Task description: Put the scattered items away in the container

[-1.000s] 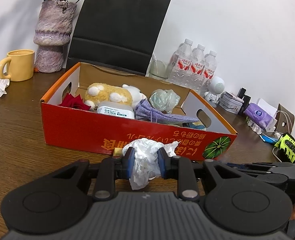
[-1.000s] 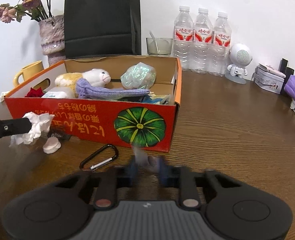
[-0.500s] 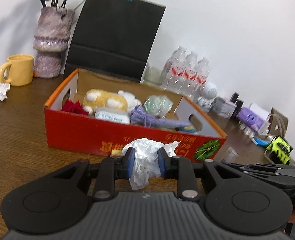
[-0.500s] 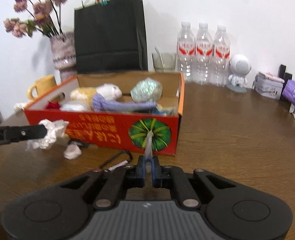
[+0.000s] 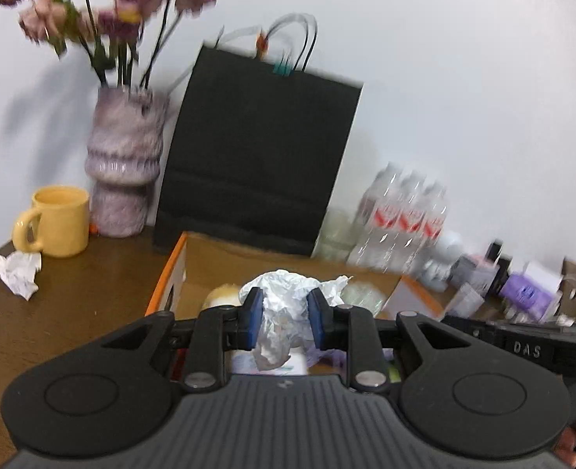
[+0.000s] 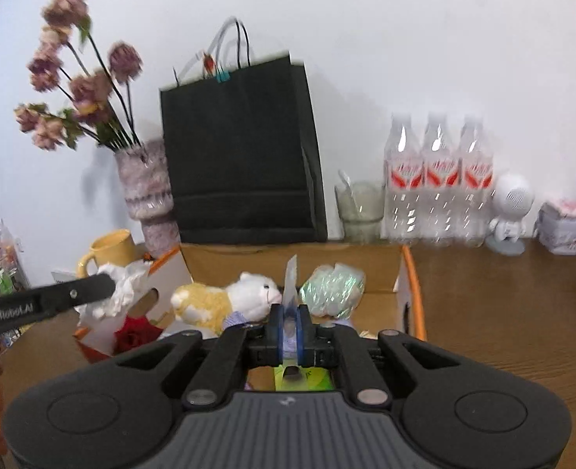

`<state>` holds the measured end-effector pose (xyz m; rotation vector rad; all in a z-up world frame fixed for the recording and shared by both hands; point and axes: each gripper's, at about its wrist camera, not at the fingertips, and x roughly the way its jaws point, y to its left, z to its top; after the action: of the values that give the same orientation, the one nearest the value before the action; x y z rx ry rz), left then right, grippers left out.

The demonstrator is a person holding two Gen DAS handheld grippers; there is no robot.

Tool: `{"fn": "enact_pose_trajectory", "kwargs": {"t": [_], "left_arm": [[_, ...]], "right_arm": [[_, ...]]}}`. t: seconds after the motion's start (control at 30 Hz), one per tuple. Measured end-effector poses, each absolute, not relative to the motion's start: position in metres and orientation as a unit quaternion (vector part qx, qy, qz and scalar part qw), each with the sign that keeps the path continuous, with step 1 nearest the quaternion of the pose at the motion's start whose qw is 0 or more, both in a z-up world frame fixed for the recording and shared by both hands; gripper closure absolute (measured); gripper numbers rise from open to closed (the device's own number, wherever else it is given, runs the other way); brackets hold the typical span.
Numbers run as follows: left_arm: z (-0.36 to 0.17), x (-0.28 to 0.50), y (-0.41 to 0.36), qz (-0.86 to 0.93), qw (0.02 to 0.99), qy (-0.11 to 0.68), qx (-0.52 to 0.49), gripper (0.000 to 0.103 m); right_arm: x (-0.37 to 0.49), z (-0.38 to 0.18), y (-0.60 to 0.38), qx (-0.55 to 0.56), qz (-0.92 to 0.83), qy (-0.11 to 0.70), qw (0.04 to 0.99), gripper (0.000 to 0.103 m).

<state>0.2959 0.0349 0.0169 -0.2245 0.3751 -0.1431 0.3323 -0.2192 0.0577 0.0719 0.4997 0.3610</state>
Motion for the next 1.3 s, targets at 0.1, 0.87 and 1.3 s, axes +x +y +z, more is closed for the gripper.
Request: {"fn": "enact_pose_trajectory", "kwargs": {"t": [0.1, 0.87, 1.3], "left_arm": [[0.009, 0.317, 0.039, -0.071, 0.972, 0.200, -0.103, 0.078], [0.002, 0.339, 0.030, -0.024, 0.972, 0.223, -0.070, 0.000], [0.006, 0.262, 0.035, -0.024, 0.971, 0.227, -0.068, 0.000]], "right_arm": [[0.355, 0.043, -0.210, 0.026, 0.173, 0.267, 0.948, 0.098], [0.382, 0.037, -0.209, 0.014, 0.129, 0.291, 0.948, 0.002], [0.304, 0.050, -0.237, 0.021, 0.102, 0.276, 0.956, 0.002]]}}
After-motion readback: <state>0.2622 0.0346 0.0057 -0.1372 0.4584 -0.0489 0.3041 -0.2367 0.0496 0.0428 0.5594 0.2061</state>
